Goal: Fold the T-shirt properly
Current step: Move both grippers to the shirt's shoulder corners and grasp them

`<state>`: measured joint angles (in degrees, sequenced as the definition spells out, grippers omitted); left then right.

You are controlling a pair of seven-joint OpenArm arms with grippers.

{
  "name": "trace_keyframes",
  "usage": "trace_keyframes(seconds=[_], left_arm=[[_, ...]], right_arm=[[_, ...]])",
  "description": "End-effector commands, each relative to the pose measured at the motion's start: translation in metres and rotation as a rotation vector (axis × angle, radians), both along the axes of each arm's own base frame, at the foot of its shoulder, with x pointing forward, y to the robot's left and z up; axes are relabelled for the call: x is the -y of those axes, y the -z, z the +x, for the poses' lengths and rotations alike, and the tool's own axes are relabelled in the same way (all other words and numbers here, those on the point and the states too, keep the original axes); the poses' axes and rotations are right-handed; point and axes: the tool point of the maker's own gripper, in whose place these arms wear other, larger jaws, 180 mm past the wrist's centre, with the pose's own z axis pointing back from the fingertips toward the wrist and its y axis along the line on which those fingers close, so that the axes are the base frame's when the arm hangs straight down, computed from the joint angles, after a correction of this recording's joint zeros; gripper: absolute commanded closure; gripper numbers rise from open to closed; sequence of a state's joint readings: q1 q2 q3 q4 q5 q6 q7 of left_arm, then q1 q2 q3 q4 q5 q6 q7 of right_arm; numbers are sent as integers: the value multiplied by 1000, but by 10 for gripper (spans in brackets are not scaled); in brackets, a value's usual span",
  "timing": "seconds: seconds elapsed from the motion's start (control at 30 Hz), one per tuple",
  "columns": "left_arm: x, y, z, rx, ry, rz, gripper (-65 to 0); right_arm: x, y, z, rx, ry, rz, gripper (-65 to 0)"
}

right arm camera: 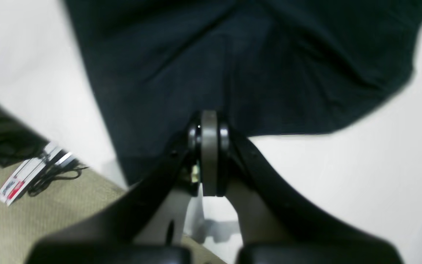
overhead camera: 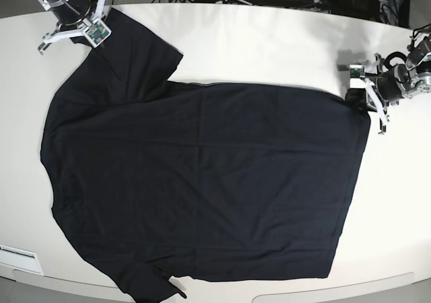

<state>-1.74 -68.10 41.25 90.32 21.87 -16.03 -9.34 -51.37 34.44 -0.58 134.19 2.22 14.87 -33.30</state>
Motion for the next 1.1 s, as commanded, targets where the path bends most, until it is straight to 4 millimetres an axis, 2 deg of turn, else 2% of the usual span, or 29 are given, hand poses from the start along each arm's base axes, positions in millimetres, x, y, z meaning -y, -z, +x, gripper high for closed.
trace_keyframes(seconds=[0.0,0.13,0.17,0.33,0.4,0.57,0.63,0.8,1.0,1.07], left_arm=[[-12,-3,1,1,-7,39,0],[-12,-3,2,2,-7,39,0],[-12,-3,2,2,-7,38,0],[-12,-3,1,1,-7,38,0],[-12,-3,1,0,-7,38,0],[-11,-3,1,0,-6,37,0],[-11,-3,1,0,-7,37,0],[-11,-3,1,0,-7,37,0],[-12,-3,1,-1,-7,38,0],[-12,-3,1,-1,-6,38,0]], right_arm=[[-8,-7,1,19,-25,39,-21],[-21,-10,-1,15,-68,100,-199],[-22,-11,2,22,-66,110,-226],[-5,17,13,-28,-3,119,-324],[-5,26,11,-57,3,122,-332],[-27,37,-7,-121,-62,148,-332],[-29,40,-9,-113,-69,121,-332],[-21,43,-3,-84,-43,71,-332],[5,78,2,-144,-15,12,-332],[11,83,6,-150,-8,-1,-322]])
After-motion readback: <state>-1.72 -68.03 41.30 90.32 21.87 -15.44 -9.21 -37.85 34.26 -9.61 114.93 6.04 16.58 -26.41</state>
